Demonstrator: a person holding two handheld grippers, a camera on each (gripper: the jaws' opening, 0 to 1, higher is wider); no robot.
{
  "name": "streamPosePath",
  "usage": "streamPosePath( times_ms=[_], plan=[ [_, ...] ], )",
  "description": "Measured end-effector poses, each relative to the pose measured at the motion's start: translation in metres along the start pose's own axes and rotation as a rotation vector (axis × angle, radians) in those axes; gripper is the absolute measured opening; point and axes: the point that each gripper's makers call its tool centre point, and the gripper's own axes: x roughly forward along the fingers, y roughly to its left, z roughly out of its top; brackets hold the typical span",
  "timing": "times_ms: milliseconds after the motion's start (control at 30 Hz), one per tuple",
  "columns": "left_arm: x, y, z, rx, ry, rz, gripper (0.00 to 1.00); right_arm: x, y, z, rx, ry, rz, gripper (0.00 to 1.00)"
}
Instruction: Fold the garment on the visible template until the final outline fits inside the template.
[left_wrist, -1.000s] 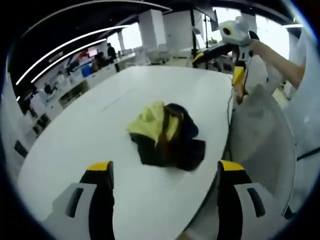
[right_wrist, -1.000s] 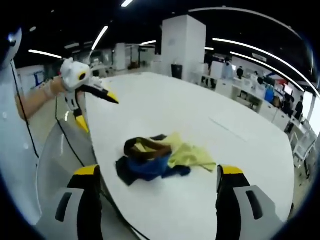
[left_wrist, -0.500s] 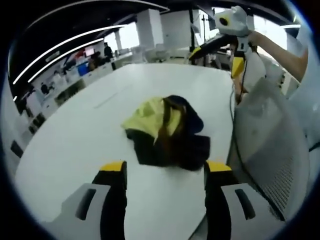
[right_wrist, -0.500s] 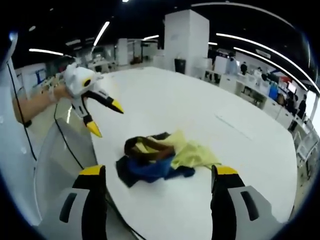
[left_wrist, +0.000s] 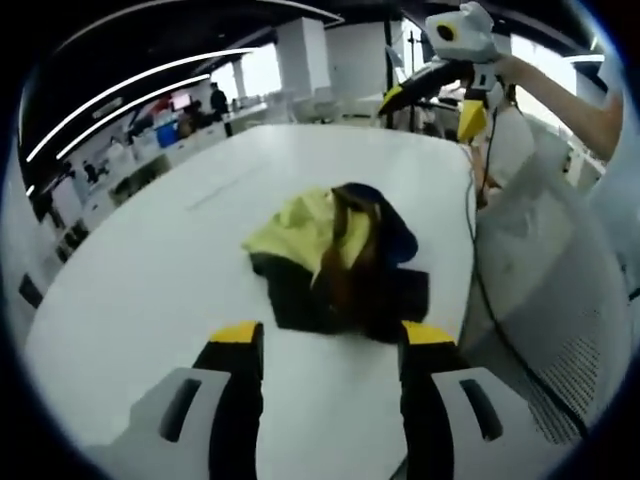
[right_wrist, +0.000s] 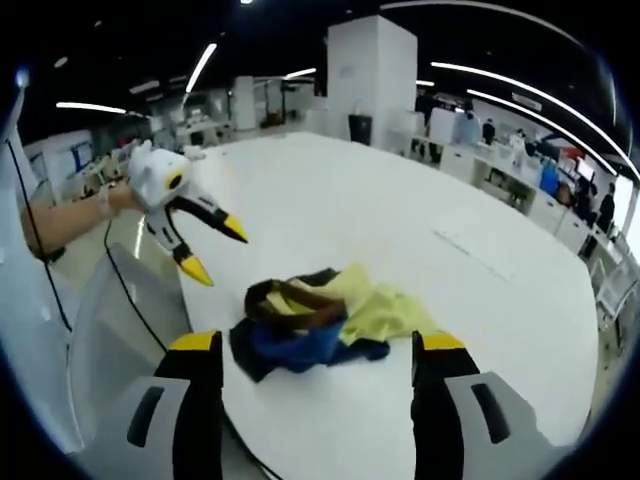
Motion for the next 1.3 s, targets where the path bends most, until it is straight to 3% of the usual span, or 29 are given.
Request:
streamPosePath(
  times_ms=[433, 567, 700, 800, 967, 1300],
  plan=[
    [0.008, 0.003, -0.009, -0.006, 0.017, -0.002, 0.44, 0.008, -0.008, -0.002, 0.015, 0.003, -0.010, 0.80],
    [0.011, 0.004, -0.010, -0.003, 0.016, -0.004, 0.45, 0.010, -0.010, -0.005, 0.033, 0.014, -0.006, 0.75],
    [0.015, 0.006, -0.010, 0.001, 0.009, 0.000, 0.39, 0.013, -0.009, -0.009, 0.043, 0.024, 0.006, 0.71],
    [0.019, 0.001, -0.011, -0.032, 0.004, -0.031, 0.35, 0.015, -0.007, -0.011, 0.056, 0.026, 0.015, 0.69],
    [0.027, -0.003, -0.014, 0.013, 0.014, -0.030, 0.27, 0.018, -0.006, -0.015, 0.073, 0.033, 0.026, 0.64],
    [0.040, -0.001, -0.016, 0.026, -0.002, -0.027, 0.23, 0.020, -0.004, -0.019, 0.071, 0.050, 0.033, 0.64]
  ],
)
